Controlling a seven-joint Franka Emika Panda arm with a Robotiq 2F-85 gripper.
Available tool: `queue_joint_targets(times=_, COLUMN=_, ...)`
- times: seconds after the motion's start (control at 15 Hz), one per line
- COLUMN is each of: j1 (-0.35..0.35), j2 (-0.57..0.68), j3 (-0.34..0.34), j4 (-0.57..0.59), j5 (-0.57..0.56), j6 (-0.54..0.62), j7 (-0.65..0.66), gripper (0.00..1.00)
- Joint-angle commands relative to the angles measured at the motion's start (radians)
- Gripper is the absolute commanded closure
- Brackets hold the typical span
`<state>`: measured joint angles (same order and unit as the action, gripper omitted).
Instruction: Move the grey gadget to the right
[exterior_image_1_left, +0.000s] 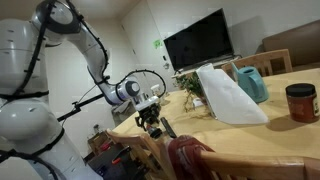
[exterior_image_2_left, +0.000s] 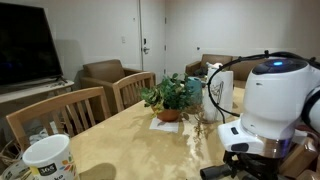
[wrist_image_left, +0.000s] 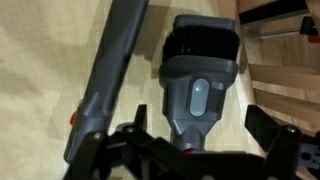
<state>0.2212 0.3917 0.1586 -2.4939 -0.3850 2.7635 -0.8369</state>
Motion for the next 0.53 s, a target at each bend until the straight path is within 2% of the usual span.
queue_joint_targets(times=0.0, j1=-0.008, j2=0.007, j3=0.007, j4=-0.018, j5=-0.026, j6=0.045, j7=0.057, gripper=0.00)
queue_joint_targets(times=0.47, j1=-0.031, j2=0.067, j3=0.009, j4=0.012, j5=-0.029, j6=0.048, j7=0.027, gripper=0.00)
